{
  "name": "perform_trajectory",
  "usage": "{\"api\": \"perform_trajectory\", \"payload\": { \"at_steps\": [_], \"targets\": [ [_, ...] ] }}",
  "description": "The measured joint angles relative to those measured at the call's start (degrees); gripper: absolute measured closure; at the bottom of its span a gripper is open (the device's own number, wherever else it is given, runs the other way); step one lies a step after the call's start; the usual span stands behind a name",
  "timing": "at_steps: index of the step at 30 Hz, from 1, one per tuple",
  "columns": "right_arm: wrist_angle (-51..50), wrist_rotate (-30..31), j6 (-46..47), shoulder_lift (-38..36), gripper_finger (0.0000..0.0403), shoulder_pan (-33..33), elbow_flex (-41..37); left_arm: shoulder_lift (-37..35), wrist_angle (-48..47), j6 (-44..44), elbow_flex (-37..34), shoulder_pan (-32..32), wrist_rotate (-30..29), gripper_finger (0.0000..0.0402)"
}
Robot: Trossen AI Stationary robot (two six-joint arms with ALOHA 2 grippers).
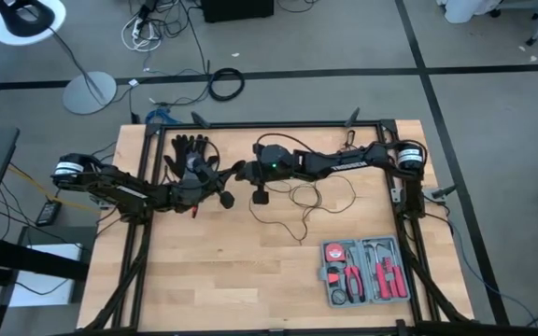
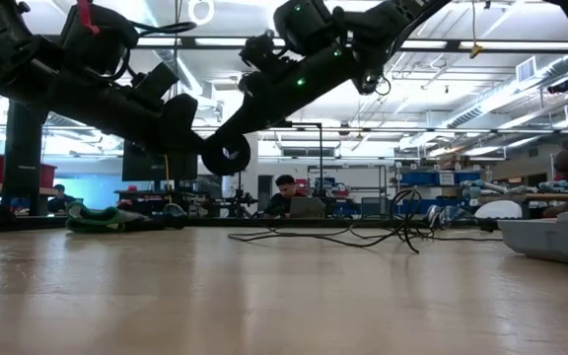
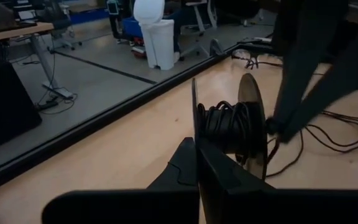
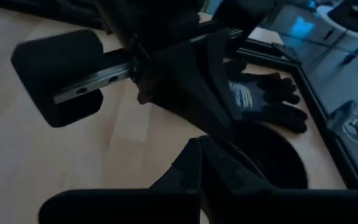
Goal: Coil cords
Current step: Coil the black wire
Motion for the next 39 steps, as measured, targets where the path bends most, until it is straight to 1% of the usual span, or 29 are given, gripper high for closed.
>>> {"api": "perform_trajectory", "payload": {
  "at_steps": [6, 10, 13, 16, 21, 23, 26, 28, 31, 34, 36, 38, 39],
  "targets": [
    [-4.9, -0.3, 0.55, -2.43, 0.0403, -0.52, 0.02, 0.1, 0.77, 0.06, -0.06, 0.0, -0.43, 0.0401],
    [-7.12, -2.66, 2.66, -2.8, 0.0403, -0.55, 0.19, 0.16, 2.51, 0.06, -0.11, 0.0, -0.58, 0.0401],
    [-7.15, -4.58, 3.02, -2.74, 0.0403, -0.44, 0.17, 0.18, 4.36, -1.32, -0.11, 0.0, -1.06, 0.0401],
    [-6.83, -4.63, 3.02, -2.7, 0.0403, -0.06, 0.16, 0.18, 6.15, -2.65, -0.1, 0.0, -1.21, 0.0401],
    [-5.87, -4.61, 3.42, -1.86, 0.0403, 0.26, 0.15, 0.17, 6.52, -4.77, 0.56, 0.48, -1.02, 0.0401],
    [-7.13, -3.88, 4.4, -1.59, 0.0403, 0.28, -0.07, 0.16, 7.81, -4.83, 0.64, 0.51, -1.04, 0.0401],
    [-3.34, -0.31, 5.91, -1.01, 0.0403, 0.39, -1.61, 0.14, 11.5, -4.68, 0.75, 0.5, -1.0, 0.0401],
    [-1.93, 0.98, 6.95, -0.65, 0.0403, 0.44, -3.46, 0.14, 13.52, -4.6, 0.76, 0.57, -1.02, 0.0401],
    [6.46, 1.08, 8.86, 0.27, 0.0403, 0.66, -6.39, 0.14, 14.32, -4.82, 0.76, 1.12, -0.9, 0.0401],
    [10.9, -0.01, 9.55, 1.79, 0.0403, 0.98, -7.7, 0.14, 15.19, -6.07, 0.76, 1.92, -0.8, 0.0401],
    [11.11, -0.42, 9.28, 2.59, 0.0403, 1.25, -8.23, 0.14, 15.02, -6.24, 0.76, 2.38, 0.1, 0.0401],
    [15.17, -1.19, 7.23, 4.11, 0.0403, 1.46, -7.46, 0.14, 14.93, -6.48, 0.81, 2.97, 0.77, 0.0401],
    [14.94, -1.23, 6.3, 4.16, 0.0403, 1.57, -7.44, 0.14, 14.95, -6.5, 0.81, 3.15, 0.99, 0.0401]
  ]
}}
